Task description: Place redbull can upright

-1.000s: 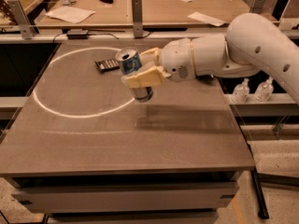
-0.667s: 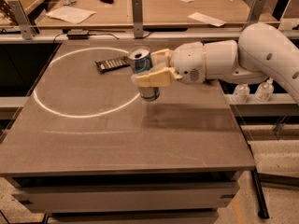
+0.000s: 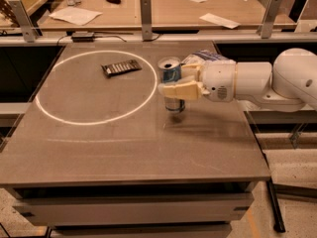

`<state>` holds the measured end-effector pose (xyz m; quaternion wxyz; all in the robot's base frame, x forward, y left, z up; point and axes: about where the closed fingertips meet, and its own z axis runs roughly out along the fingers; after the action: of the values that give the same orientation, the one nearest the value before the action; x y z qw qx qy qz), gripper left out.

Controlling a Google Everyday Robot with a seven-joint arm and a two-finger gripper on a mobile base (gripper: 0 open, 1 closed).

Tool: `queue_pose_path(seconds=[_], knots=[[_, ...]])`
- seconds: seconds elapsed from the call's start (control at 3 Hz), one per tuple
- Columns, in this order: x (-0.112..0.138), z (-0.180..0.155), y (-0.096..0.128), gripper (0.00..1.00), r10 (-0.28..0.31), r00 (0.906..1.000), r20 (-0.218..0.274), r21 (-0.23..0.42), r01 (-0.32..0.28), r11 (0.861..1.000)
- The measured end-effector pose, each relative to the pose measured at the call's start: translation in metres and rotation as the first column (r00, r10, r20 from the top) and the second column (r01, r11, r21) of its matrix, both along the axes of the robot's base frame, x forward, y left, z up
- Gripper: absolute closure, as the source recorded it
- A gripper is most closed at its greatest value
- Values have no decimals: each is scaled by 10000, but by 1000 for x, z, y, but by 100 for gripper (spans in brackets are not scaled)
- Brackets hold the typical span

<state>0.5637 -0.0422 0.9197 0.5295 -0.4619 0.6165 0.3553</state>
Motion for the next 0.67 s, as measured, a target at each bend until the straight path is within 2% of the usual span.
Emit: queue_pose_path(seconds=[0.33, 0.67], knots=[[4, -15, -15, 100, -510, 9984, -234, 160, 514, 9986], [8, -25, -21, 100, -611, 9980, -160, 320, 616, 9976]])
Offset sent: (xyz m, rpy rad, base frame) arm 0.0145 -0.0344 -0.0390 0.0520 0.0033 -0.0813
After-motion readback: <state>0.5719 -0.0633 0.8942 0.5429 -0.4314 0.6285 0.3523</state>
